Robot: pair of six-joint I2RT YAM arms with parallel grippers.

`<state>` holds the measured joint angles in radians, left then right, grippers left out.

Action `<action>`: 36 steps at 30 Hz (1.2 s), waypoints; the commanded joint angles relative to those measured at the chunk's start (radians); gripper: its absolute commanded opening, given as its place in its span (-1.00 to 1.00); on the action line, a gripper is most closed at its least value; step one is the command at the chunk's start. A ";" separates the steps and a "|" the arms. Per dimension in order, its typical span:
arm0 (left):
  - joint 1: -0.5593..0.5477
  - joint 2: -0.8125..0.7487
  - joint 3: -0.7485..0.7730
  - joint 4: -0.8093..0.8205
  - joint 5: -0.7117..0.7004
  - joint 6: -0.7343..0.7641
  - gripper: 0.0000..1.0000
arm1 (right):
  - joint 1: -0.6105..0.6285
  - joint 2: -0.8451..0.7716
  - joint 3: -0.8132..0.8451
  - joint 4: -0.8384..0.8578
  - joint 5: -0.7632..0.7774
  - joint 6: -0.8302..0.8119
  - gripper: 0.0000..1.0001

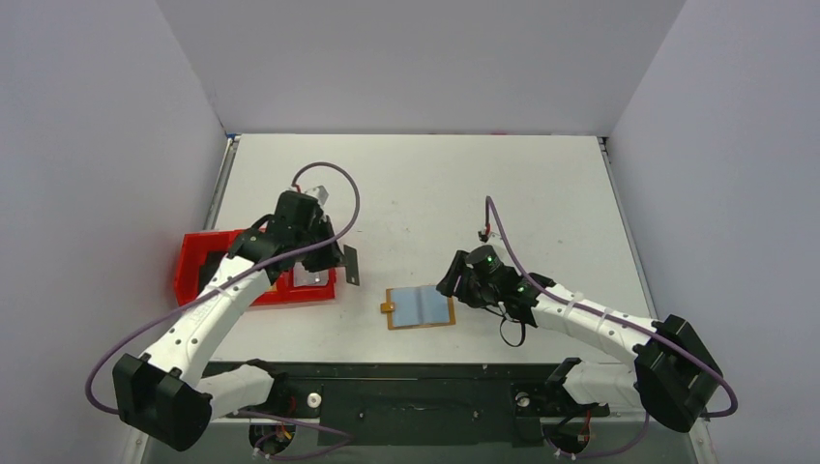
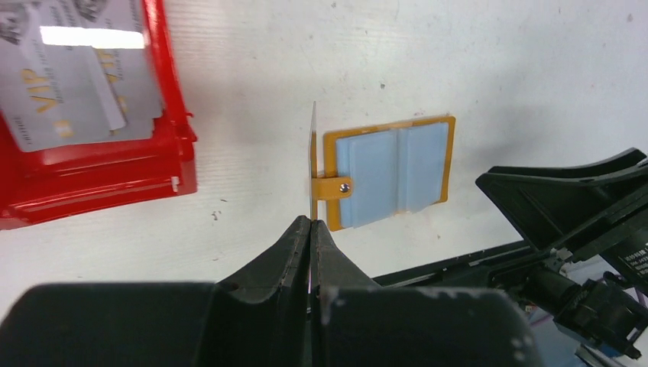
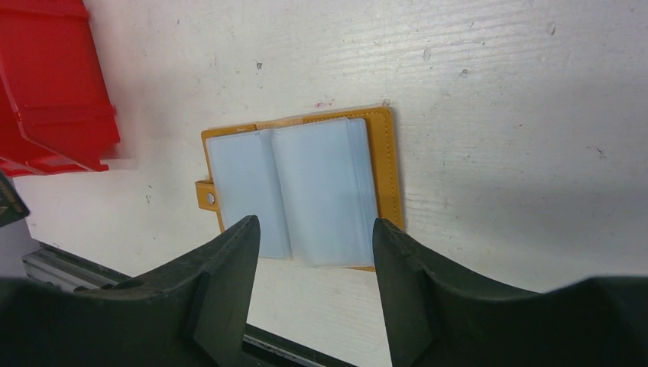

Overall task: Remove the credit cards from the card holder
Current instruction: Place the credit card in the storage box.

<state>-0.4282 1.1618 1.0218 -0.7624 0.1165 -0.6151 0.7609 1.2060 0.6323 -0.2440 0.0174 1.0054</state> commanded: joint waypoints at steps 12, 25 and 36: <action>0.230 0.019 0.196 -0.193 -0.454 0.047 -1.00 | 0.003 -0.013 0.088 -0.036 -0.007 -0.088 0.05; 0.380 0.272 0.332 -0.253 -0.956 0.134 -1.00 | 0.004 -0.024 0.093 -0.122 -0.103 -0.190 0.05; 0.463 0.464 0.318 -0.210 -1.073 0.171 -1.00 | 0.000 -0.099 0.066 -0.202 -0.083 -0.221 0.04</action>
<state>-0.0036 1.5707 1.3144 -0.9905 -0.8715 -0.4664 0.7609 1.1465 0.6903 -0.4221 -0.0834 0.8097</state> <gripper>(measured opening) 0.004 0.523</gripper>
